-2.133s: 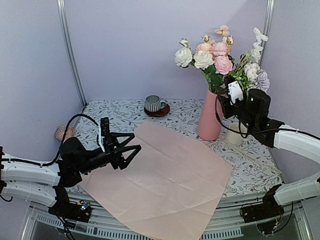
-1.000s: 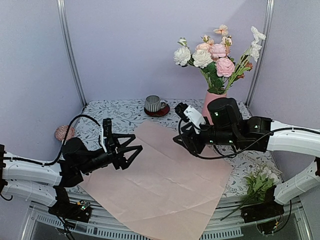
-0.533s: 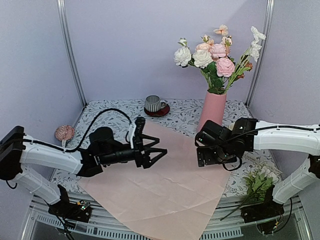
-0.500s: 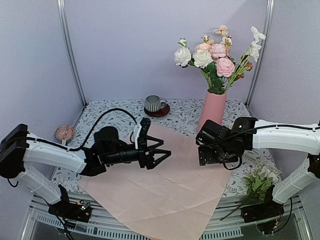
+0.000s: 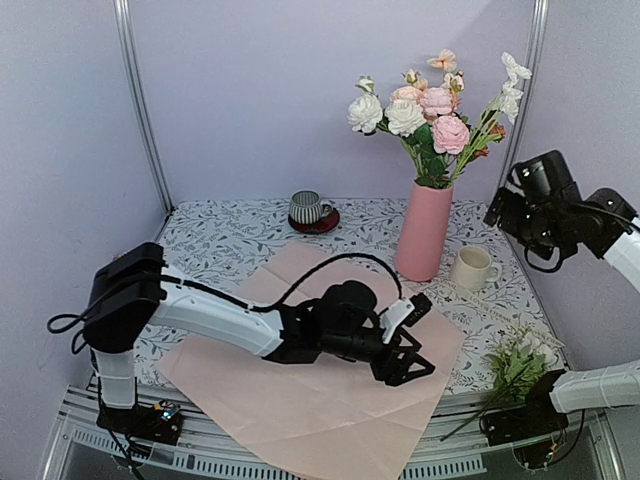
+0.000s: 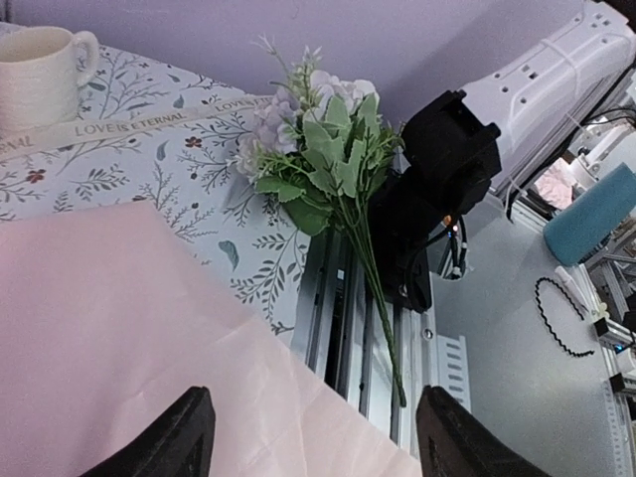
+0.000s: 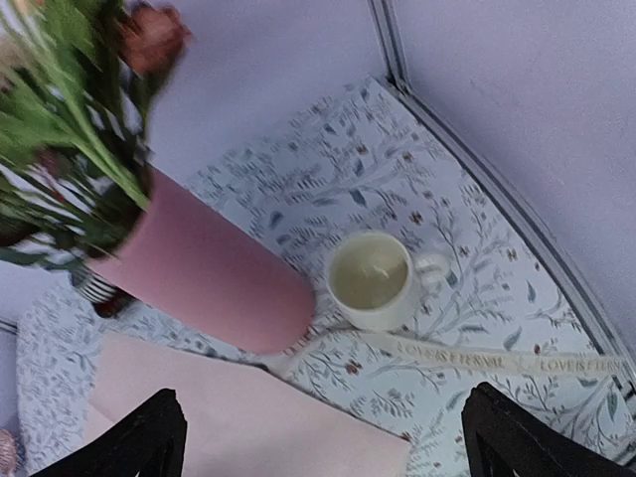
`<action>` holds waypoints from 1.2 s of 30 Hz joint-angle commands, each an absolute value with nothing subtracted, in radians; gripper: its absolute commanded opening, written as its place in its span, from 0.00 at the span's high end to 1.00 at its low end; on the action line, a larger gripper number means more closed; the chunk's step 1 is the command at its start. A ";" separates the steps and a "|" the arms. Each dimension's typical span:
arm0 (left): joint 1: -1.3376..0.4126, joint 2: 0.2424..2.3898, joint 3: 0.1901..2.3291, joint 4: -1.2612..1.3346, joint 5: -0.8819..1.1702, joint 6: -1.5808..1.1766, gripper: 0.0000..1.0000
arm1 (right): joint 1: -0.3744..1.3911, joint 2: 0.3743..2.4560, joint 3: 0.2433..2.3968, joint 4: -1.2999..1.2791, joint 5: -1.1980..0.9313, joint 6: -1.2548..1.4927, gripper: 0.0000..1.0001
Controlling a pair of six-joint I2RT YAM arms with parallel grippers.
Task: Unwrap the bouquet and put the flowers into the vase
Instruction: Pick up the fake flower from the corner of the board.
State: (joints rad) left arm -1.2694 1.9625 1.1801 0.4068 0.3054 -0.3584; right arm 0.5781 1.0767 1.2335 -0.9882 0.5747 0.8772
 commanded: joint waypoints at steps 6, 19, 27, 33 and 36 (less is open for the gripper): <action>-1.310 2.263 1.586 0.161 0.386 -0.328 0.34 | 0.566 1.103 1.511 -0.884 0.619 0.602 0.01; -1.318 2.582 2.037 -0.111 0.558 -0.313 0.52 | 0.566 1.103 1.514 -0.836 0.624 0.579 0.01; -1.355 2.734 2.294 -0.226 0.702 -0.270 0.57 | 0.566 1.097 1.516 -0.815 0.625 0.566 0.01; -1.361 2.770 2.344 -0.268 0.714 -0.274 0.63 | 0.567 1.101 1.521 -0.810 0.629 0.563 0.01; -1.362 2.776 2.345 -0.269 0.716 -0.278 0.65 | 0.566 1.100 1.520 -0.810 0.628 0.564 0.01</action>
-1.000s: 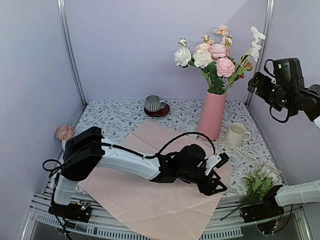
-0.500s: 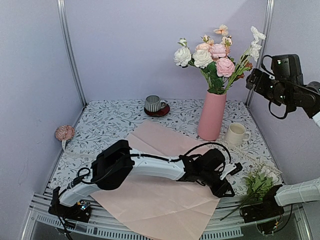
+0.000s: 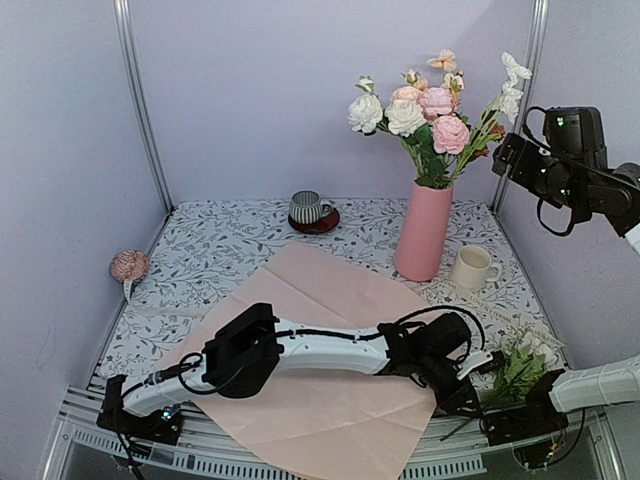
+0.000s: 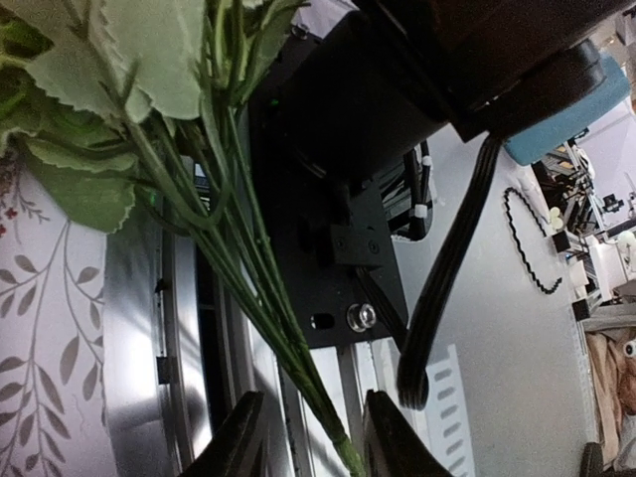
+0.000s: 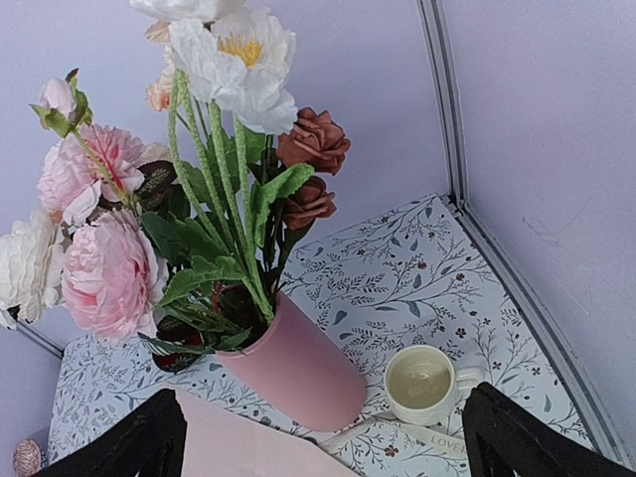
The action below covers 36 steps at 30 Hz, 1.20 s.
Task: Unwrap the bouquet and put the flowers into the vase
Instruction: Pick up the fake flower from the corner of the board.
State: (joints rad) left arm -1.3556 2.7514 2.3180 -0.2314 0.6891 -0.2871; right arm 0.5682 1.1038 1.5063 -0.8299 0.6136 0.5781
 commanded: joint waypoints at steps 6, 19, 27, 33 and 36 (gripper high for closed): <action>-1.375 2.779 2.351 -0.278 0.732 -0.264 0.67 | 0.566 1.101 1.520 -0.809 0.629 0.564 0.01; -1.385 2.827 2.429 -0.319 0.758 -0.261 0.81 | 0.566 1.103 1.519 -0.798 0.619 0.569 0.01; -1.381 2.769 2.366 -0.305 0.711 -0.233 1.00 | 0.566 1.108 1.517 -0.799 0.618 0.568 0.01; -1.351 2.596 2.107 -0.122 0.641 -0.285 1.00 | 0.566 1.106 1.514 -0.804 0.615 0.568 0.01; -1.320 2.511 1.975 0.031 0.656 -0.356 1.00 | 0.566 1.102 1.513 -0.806 0.608 0.568 0.01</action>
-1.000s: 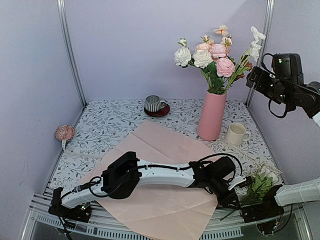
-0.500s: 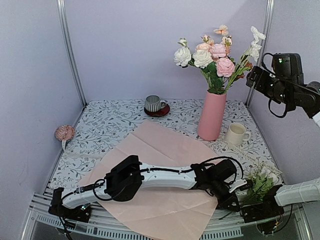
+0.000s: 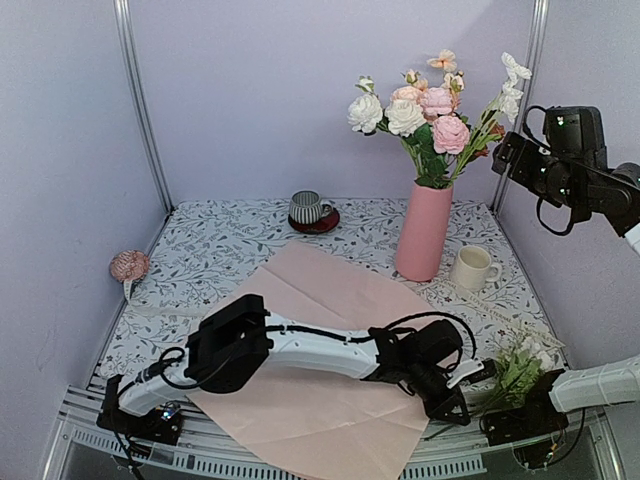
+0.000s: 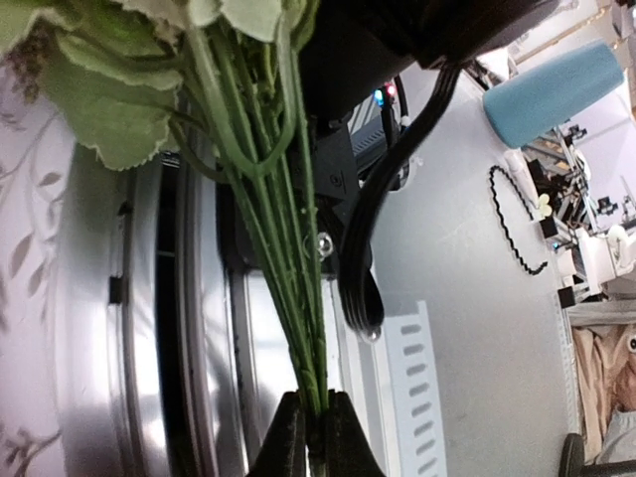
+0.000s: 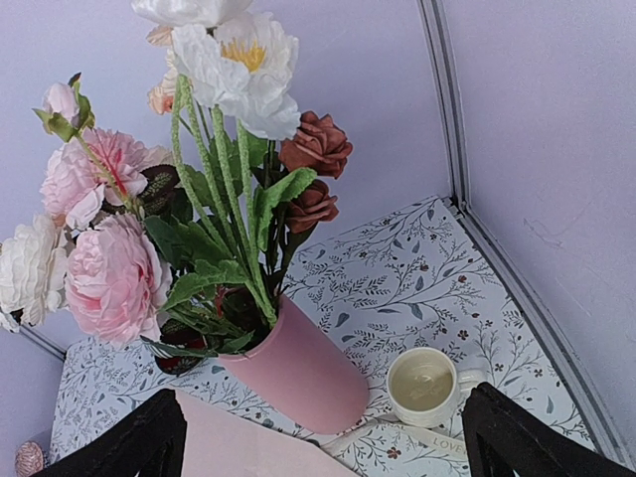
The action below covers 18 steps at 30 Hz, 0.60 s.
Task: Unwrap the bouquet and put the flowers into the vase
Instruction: Pick up the fake flower from the corner of the board.
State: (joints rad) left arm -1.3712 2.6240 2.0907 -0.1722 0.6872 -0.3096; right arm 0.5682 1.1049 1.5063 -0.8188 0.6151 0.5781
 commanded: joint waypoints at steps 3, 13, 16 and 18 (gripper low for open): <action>-1.296 2.433 1.857 0.156 0.679 -0.420 1.00 | 0.566 1.098 1.514 -0.808 0.606 0.565 0.01; -1.254 2.263 1.656 0.284 0.585 -0.459 1.00 | 0.566 1.087 1.506 -0.803 0.567 0.548 0.01; -1.239 2.196 1.589 0.309 0.540 -0.465 1.00 | 0.566 1.062 1.490 -0.767 0.484 0.511 0.01; -1.231 2.151 1.532 0.335 0.513 -0.470 1.00 | 0.566 1.034 1.463 -0.717 0.391 0.468 0.01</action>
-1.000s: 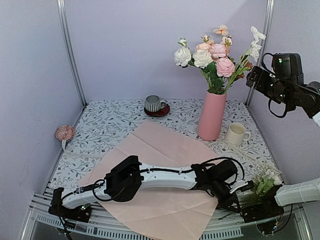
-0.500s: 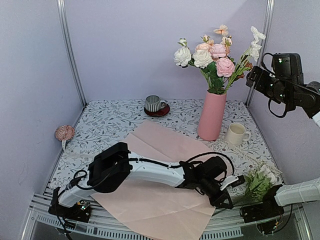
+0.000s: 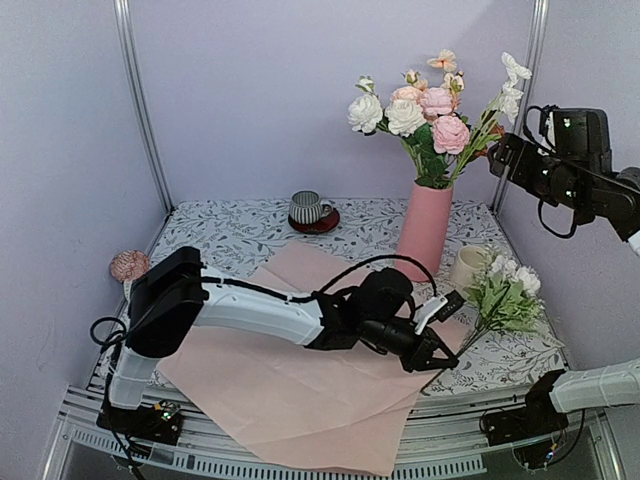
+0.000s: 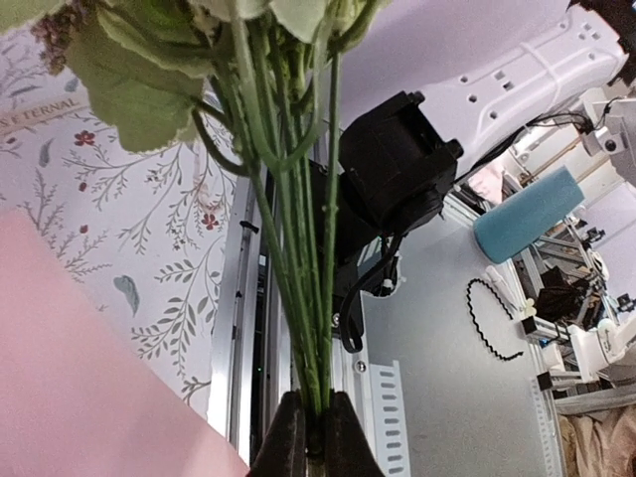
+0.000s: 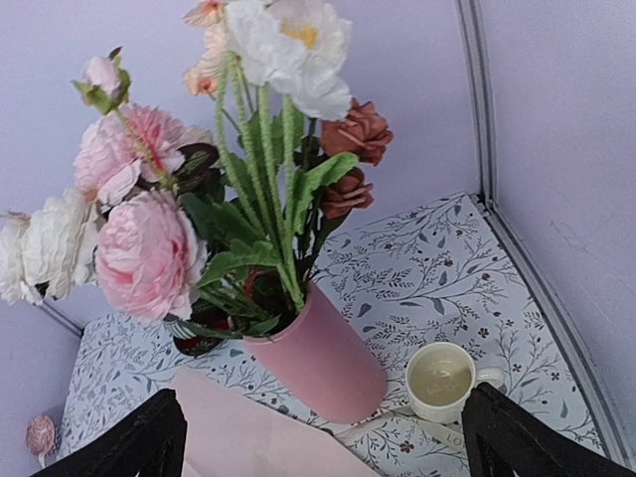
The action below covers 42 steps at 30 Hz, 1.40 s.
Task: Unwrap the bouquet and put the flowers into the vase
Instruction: Pick up the fake flower from the corner of the board, then pass from the left arm to the right
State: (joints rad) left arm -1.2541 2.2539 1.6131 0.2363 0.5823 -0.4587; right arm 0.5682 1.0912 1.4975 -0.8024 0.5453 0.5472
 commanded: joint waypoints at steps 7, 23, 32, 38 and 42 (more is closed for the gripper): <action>-1.224 1.942 1.300 0.410 0.386 -0.456 1.00 | 0.566 0.928 1.368 -0.576 0.033 0.347 0.03; -1.163 1.547 0.867 0.493 0.139 -0.491 1.00 | 0.566 0.895 1.160 -0.384 -0.176 0.350 0.03; -1.140 1.369 0.683 0.557 0.045 -0.491 1.00 | 0.566 0.864 0.994 -0.201 -0.295 0.339 0.02; -1.141 1.298 0.601 0.647 0.023 -0.478 1.00 | 0.572 0.912 0.961 -0.162 -0.382 0.333 0.02; -1.139 1.278 0.579 0.671 0.005 -0.482 1.00 | 0.620 0.922 0.910 -0.092 -0.394 0.333 0.05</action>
